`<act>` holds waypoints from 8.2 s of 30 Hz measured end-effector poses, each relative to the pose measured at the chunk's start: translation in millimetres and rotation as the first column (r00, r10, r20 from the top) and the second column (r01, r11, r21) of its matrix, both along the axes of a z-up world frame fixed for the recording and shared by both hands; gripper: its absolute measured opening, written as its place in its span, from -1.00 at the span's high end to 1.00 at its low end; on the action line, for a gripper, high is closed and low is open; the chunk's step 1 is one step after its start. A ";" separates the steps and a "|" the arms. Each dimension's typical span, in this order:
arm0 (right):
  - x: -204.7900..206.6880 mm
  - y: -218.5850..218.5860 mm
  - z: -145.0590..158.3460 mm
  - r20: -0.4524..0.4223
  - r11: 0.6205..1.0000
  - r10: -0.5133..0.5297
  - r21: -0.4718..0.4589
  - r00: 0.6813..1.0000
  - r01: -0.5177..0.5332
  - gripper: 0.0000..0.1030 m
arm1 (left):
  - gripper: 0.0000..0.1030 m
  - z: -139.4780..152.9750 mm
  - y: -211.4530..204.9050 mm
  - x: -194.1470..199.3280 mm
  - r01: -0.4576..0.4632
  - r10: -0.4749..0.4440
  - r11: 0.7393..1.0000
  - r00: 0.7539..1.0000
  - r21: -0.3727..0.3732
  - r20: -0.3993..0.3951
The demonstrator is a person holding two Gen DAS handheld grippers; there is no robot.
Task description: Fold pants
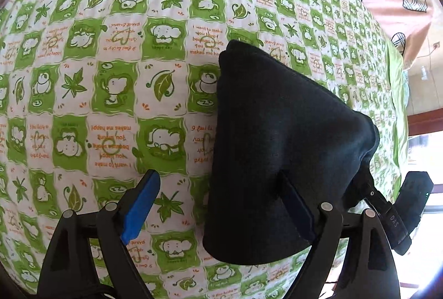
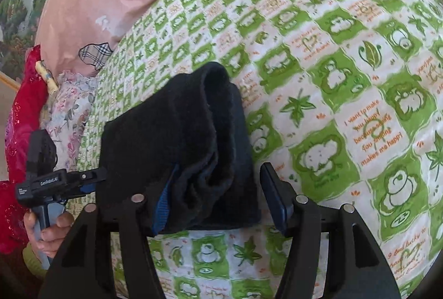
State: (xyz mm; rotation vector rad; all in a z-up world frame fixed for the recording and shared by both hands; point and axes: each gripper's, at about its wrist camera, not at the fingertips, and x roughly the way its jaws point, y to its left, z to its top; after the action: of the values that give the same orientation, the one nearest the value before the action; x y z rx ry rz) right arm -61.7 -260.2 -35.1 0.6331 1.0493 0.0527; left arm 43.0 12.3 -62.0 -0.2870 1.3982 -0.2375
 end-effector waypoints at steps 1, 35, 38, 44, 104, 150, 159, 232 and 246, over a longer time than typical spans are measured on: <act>1.1 -1.2 -1.5 0.001 1.000 0.010 -0.004 1.000 -0.010 -0.19 | -0.70 -2.5 -3.2 0.8 0.011 -0.011 1.000 1.000 0.012 0.007; 46.2 46.7 53.8 0.154 0.982 0.179 0.040 0.972 -0.187 0.16 | 0.44 72.4 22.9 -2.3 -0.028 0.032 0.999 0.973 -0.019 0.227; 68.5 64.7 56.3 0.164 0.975 0.211 0.033 0.963 -0.220 0.16 | 0.44 78.5 44.2 3.4 -0.077 0.079 0.997 0.968 -0.018 0.240; 102.6 97.1 56.3 0.177 0.959 0.276 0.013 0.945 -0.282 0.16 | 0.44 78.4 78.7 16.3 -0.156 0.151 0.988 0.958 0.001 0.246; 95.9 156.8 53.3 0.145 0.884 0.440 -0.243 0.886 -0.399 -0.75 | -0.36 60.0 81.1 -28.7 -0.254 0.161 0.930 0.932 0.265 0.326; 46.2 188.9 39.6 0.294 0.782 0.566 -0.486 0.770 -0.389 -0.87 | -0.63 39.7 56.7 -86.3 -0.325 0.131 0.875 0.873 0.359 0.471; 48.0 188.4 36.9 0.312 0.797 0.546 -0.481 0.777 -0.366 -0.89 | -0.64 42.3 52.2 -81.0 -0.308 0.107 0.880 0.870 0.362 0.481; 57.7 179.4 43.1 0.317 0.813 0.511 -0.482 0.799 -0.328 -0.90 | -0.65 46.9 47.4 -56.1 -0.256 0.076 0.907 0.881 0.334 0.468; 59.3 180.7 46.0 0.320 0.811 0.515 -0.481 0.795 -0.332 -0.90 | -0.65 48.8 44.0 -55.9 -0.260 0.075 0.904 0.878 0.338 0.472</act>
State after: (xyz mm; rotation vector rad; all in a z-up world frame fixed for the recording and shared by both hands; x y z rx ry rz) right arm -2.4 -79.5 10.9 -0.0224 0.7097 0.3605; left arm -12.9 56.3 -13.2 -0.0127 0.9210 0.1261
